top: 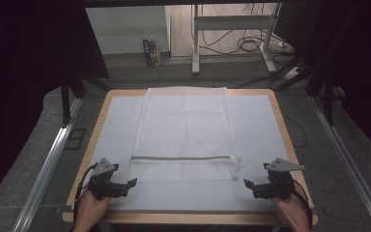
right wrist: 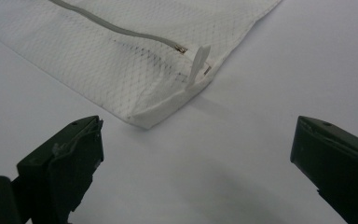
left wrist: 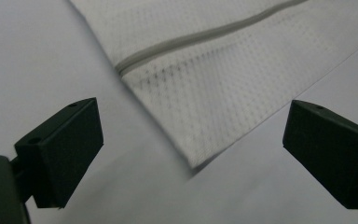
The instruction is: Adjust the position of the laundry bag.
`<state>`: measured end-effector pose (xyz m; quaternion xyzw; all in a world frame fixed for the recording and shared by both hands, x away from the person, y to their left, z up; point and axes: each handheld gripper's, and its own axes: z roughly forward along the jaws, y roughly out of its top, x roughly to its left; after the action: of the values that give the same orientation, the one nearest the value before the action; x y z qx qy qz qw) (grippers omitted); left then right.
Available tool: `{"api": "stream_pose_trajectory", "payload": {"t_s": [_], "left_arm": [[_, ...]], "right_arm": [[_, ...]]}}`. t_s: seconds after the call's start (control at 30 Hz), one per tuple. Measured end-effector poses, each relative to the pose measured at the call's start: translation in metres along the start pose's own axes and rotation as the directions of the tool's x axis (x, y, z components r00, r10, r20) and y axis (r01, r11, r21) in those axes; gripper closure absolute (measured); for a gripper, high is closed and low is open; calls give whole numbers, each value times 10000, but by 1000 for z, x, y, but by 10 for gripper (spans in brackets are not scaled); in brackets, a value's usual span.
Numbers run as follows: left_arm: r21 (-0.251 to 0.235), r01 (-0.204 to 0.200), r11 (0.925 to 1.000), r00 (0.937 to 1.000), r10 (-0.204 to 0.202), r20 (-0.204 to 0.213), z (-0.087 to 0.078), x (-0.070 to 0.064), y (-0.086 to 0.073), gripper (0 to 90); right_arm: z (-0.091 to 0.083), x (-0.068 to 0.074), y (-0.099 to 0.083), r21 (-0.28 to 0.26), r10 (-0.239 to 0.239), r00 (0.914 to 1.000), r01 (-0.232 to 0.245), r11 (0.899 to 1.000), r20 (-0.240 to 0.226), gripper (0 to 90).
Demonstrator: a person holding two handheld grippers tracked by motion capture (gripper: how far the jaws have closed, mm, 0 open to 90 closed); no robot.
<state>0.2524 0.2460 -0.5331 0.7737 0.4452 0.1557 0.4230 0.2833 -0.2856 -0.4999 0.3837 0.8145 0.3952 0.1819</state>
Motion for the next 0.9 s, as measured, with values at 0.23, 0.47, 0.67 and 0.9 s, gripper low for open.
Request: {"api": "stream_pose_trajectory", "payload": {"t_s": [0.23, 0.47, 0.67, 0.9], "left_arm": [[429, -522, 9977, 9980, 536, -322, 10, -2, 11, 62], [515, -200, 9985, 9984, 227, -522, 13, 4, 18, 63], [748, -71, 9972, 9981, 116, -607, 22, 10, 20, 55], [917, -223, 9955, 9971, 288, -703, 30, 13, 27, 28]], "right_arm": [[11, -1, 4, 48, -36, 9999, 37, 10000, -156, 24], [20, 1, 8, 265, -46, 10000, 46, 9996, 10, 24], [26, 0, 13, 257, 280, 9995, -276, 9993, -123, 9], [35, -4, 22, 491, 421, 9989, -411, 9979, -195, 40]]}}
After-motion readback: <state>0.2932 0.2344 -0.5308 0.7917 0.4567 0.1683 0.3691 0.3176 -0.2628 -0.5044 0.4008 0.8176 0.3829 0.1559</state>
